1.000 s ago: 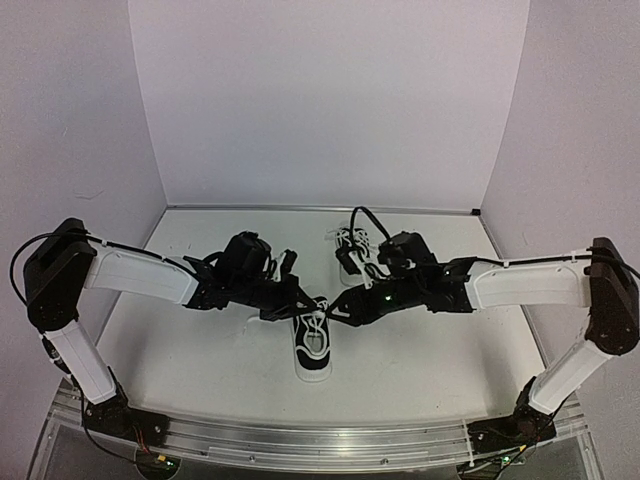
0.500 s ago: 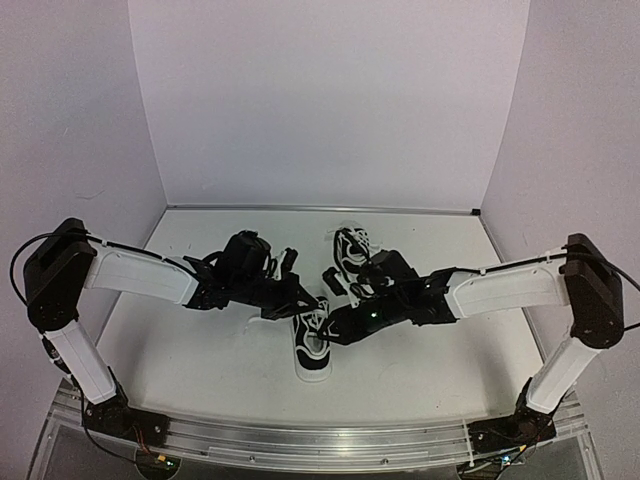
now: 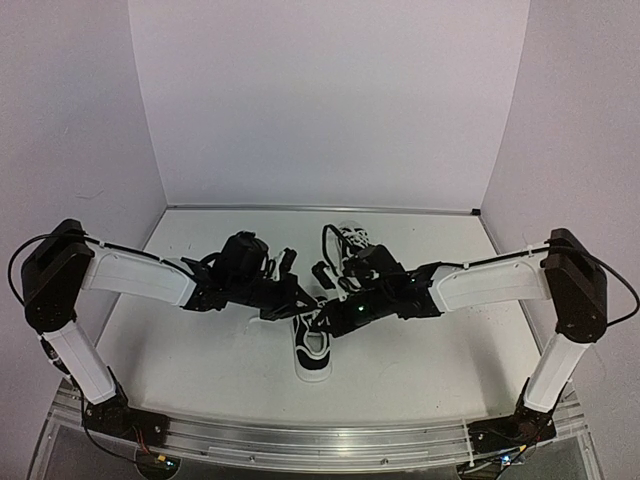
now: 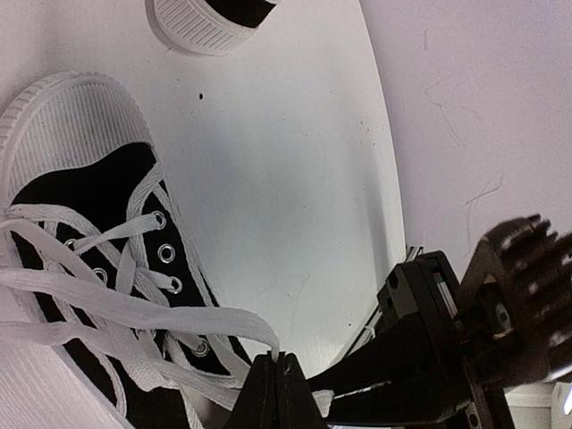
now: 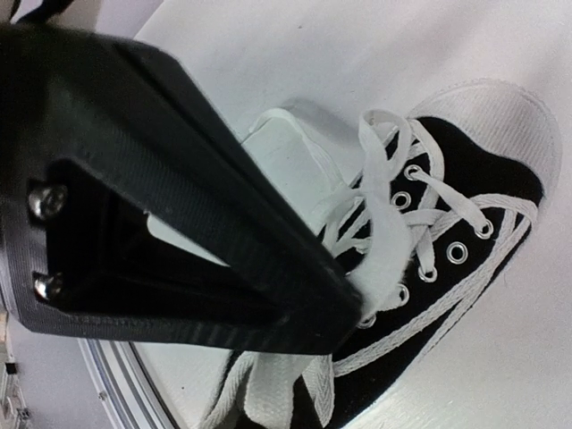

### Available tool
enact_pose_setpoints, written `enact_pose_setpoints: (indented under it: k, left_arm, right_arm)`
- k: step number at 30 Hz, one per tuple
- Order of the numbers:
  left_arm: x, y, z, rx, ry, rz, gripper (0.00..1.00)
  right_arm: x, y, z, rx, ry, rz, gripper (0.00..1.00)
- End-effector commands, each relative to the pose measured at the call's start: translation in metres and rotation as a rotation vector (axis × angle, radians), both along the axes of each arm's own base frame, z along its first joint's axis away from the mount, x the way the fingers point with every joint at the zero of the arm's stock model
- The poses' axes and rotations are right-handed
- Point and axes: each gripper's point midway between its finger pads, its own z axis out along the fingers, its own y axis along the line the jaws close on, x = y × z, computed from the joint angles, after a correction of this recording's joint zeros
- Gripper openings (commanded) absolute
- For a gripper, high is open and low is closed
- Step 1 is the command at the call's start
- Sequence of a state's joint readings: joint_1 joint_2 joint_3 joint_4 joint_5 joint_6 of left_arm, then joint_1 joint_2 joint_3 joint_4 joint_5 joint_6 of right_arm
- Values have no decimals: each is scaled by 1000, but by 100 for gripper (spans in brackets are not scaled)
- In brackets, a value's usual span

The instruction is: Tie the shoes

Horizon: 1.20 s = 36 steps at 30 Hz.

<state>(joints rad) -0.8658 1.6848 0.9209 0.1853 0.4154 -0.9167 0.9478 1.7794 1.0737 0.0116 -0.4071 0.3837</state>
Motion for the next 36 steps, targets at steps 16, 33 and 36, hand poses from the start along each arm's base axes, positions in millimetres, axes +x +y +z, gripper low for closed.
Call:
enact_pose_setpoints:
  k: [16,33,36]
  left_arm:
    - [25,146,-47,808,-295,-61,99]
    - [41,99,-113,890,-450,-410,57]
    - [42,103,-123,920,-396,-400,18]
  right_arm:
    - [-4,-30,25,-16,-58,-64,0]
    - [-6,-32,20,-22,-39,-69,0]
    - [-8,-35,20,-23,-35,-75,0]
